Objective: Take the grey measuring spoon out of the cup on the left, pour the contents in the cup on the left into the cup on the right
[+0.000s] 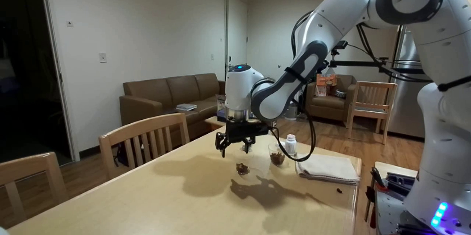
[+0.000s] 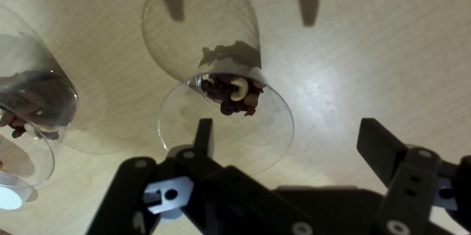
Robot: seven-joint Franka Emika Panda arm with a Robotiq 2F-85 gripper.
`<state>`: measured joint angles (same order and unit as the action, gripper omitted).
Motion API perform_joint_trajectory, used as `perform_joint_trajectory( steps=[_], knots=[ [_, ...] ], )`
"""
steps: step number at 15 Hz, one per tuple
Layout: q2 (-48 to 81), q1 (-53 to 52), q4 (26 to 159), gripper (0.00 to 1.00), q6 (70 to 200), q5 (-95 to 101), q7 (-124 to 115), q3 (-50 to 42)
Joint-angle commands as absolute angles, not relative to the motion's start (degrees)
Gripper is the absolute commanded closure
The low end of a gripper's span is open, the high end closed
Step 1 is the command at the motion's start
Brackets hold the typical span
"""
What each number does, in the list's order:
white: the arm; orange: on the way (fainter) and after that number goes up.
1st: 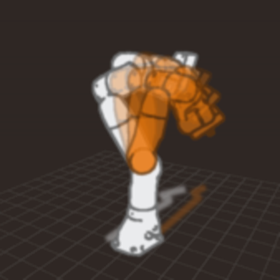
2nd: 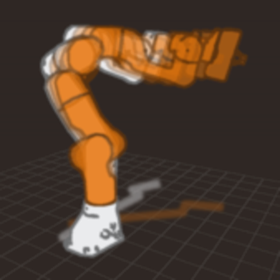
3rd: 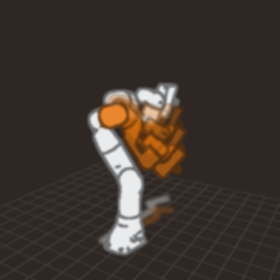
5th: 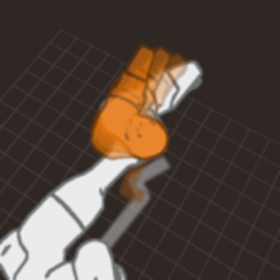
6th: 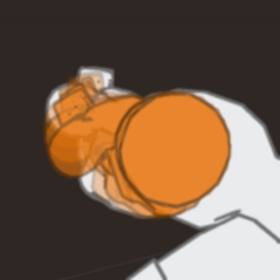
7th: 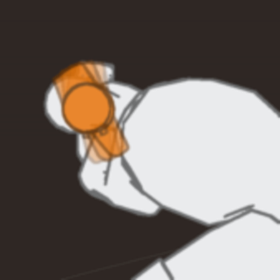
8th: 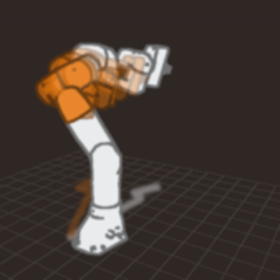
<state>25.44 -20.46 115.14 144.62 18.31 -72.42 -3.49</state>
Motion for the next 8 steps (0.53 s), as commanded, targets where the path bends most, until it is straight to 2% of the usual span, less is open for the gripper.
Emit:
perform_joint_trajectory(
  steps=[1,4,5,6,8],
  knots=[
    [28.36,-18.63,112.99,0.0,146.27,15.31,-71.33,-2.13],
    [30.55,-18.7,111.04,0.0,147.21,13.86,-70.72,-2.01],
    [31.18,-18.68,110.21,0.06,147.3,13.51,-70.49,-1.92],
    [31.76,-19.02,109.31,0.26,147.27,13.63,-70.8,-2.19],
    [32.27,-19.56,108.08,0.4,147.16,13.91,-71.27,-2.56]
  ],
)
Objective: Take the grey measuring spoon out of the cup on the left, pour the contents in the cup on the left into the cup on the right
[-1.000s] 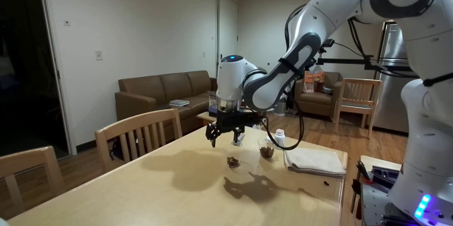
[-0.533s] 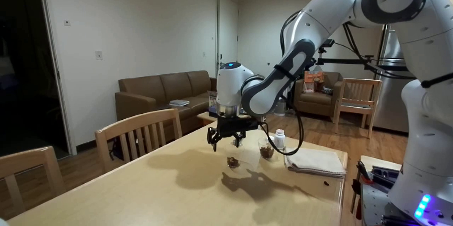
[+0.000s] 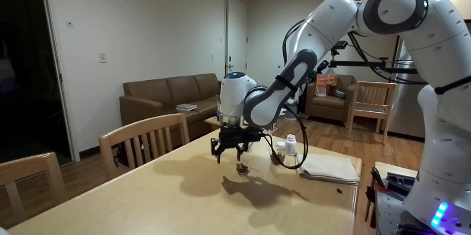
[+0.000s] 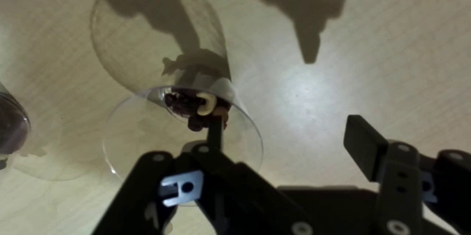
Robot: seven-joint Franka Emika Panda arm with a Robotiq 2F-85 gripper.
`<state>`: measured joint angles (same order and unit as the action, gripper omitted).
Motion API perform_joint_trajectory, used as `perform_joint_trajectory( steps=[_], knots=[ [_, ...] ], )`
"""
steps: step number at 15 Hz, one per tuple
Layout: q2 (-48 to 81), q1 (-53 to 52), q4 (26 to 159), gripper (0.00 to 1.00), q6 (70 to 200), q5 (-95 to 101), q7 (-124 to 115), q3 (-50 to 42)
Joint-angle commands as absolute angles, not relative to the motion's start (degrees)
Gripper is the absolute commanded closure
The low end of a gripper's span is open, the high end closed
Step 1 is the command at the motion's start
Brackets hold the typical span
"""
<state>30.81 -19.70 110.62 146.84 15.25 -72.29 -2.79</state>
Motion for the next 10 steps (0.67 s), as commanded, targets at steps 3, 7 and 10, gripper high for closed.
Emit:
perform_joint_trajectory(
  steps=[3,7,10],
  knots=[
    [32.64,-19.76,107.07,0.61,147.17,13.89,-71.53,-2.75],
    [32.07,-19.44,107.78,0.86,147.55,13.53,-71.67,-2.77],
    [31.81,-18.82,108.19,1.0,147.9,12.66,-71.26,-2.6]
  ],
)
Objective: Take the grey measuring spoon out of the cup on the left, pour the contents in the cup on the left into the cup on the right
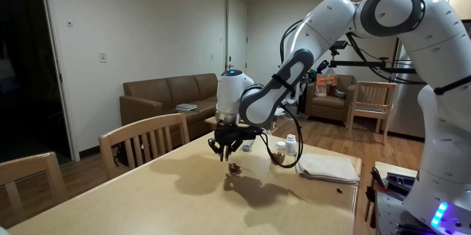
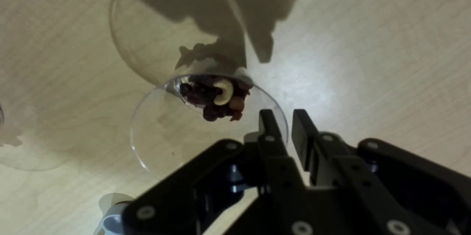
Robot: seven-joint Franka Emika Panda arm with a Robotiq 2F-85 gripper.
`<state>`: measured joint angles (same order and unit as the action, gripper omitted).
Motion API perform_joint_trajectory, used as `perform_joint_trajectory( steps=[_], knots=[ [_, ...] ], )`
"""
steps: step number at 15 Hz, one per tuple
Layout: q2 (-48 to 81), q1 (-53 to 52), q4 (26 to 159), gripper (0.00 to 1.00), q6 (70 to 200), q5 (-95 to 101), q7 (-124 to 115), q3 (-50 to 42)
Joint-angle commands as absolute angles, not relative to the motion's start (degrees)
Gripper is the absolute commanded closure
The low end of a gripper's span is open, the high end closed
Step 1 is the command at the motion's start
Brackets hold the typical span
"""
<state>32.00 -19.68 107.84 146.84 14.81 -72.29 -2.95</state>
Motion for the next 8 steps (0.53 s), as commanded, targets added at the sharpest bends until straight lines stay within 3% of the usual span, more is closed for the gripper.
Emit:
perform_joint_trajectory(
  steps=[1,8],
  knots=[
    [31.66,-18.27,108.52,1.0,148.46,11.82,-70.79,-2.25],
    [27.6,-13.61,114.26,1.0,154.59,3.03,-69.11,-1.4]
  ],
)
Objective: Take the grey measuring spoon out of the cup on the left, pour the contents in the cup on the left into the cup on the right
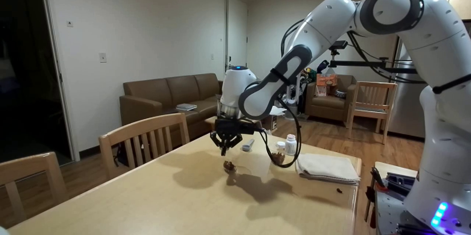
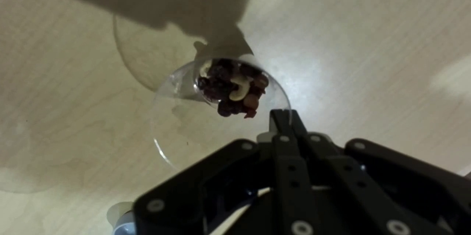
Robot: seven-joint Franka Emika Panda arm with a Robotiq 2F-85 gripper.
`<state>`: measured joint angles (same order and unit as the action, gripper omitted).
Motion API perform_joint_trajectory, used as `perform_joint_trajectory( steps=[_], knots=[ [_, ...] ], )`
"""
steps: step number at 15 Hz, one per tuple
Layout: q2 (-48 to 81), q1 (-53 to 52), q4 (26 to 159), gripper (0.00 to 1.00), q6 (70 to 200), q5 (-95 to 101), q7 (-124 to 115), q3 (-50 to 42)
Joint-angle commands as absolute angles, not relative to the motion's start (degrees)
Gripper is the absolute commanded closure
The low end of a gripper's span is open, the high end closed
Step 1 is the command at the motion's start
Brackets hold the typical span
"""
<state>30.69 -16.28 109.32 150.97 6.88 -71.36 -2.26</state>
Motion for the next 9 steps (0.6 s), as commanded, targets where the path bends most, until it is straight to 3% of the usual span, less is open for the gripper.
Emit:
perform_joint_trajectory(
  steps=[1,6,9],
  knots=[
    [26.47,-13.13,115.8,1.0,155.18,2.38,-69.37,-1.9],
    [20.72,-9.48,123.52,1.0,160.42,-0.74,-67.63,-1.9],
    [17.87,-2.11,127.64,1.0,168.69,-14.09,-57.44,6.7]
  ],
)
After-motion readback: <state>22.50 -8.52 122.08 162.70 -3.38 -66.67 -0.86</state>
